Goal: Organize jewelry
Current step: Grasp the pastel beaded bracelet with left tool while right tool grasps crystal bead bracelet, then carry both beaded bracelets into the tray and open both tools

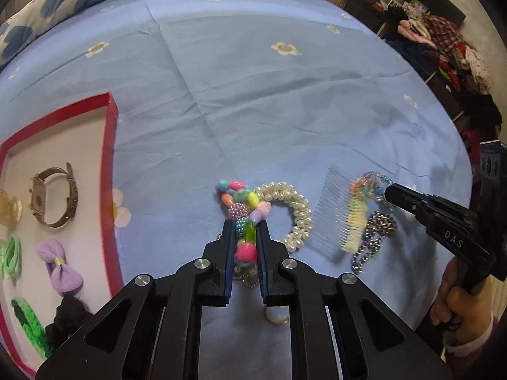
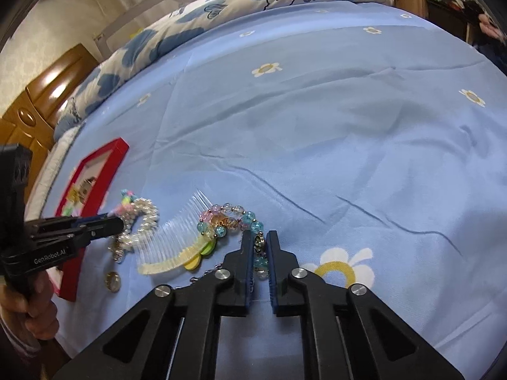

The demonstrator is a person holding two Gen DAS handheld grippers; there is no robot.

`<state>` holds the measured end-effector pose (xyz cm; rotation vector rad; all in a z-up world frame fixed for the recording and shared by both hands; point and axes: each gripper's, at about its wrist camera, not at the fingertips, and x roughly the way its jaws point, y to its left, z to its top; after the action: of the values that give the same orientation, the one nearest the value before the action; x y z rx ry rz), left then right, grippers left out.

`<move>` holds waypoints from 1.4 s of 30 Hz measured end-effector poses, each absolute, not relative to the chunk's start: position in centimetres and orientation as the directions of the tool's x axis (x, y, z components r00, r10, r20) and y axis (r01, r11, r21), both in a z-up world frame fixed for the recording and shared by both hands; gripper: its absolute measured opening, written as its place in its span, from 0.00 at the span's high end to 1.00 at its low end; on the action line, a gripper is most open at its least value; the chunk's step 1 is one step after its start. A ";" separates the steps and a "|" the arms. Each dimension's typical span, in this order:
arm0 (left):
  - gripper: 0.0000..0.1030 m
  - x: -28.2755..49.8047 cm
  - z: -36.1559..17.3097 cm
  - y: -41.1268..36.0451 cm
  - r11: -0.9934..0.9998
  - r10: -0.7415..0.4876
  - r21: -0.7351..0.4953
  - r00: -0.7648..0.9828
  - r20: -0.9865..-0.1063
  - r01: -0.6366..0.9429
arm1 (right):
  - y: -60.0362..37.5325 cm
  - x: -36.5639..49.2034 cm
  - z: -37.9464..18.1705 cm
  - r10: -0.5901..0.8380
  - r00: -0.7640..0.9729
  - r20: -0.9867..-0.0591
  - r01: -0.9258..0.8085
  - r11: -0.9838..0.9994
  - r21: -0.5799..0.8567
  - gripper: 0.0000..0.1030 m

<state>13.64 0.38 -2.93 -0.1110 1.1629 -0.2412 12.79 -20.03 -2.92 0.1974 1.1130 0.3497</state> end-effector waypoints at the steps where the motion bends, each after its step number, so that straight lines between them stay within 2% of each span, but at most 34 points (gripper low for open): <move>1: 0.89 13.4 -2.6 0.6 0.968 -0.250 -0.215 0.383 -0.889 0.132 | -20.0 12.8 -2.7 0.376 0.398 -0.837 -0.175 0.927 0.333 0.93; 22: 0.89 8.9 4.1 6.1 0.965 -0.247 -0.257 0.542 -0.803 0.060 | -16.8 11.6 4.5 0.497 0.468 -0.731 -0.274 0.868 0.415 0.93; 42: 0.89 4.9 4.3 15.6 0.949 -0.143 -0.280 0.590 -0.794 -0.145 | -4.7 10.9 6.7 0.645 0.364 -0.672 -0.467 0.750 0.467 0.93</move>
<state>4.89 15.61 4.31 -0.3329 0.9441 0.0012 10.87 -4.69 6.73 0.2098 0.9596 0.7224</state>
